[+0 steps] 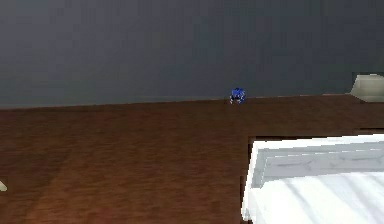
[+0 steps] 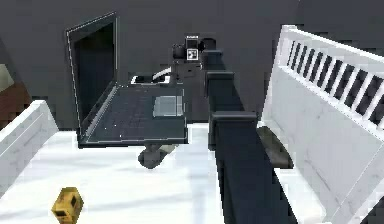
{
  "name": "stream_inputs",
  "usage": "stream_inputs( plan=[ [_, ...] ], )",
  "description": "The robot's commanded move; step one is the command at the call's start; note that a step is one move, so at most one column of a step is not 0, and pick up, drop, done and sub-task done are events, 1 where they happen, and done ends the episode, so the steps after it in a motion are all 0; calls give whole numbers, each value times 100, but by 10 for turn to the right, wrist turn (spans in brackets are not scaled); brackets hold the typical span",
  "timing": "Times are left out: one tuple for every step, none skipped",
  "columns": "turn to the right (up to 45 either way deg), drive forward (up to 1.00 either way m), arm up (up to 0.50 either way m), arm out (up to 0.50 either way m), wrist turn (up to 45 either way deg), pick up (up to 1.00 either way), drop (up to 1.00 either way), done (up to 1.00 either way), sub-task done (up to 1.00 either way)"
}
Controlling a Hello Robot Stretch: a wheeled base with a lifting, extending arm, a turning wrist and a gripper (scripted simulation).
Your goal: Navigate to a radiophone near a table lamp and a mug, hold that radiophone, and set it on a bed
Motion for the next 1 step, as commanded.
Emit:
stream_inputs(
  plan=[
    [0,0,-32,0,0,0,0,0,0]
  ],
)
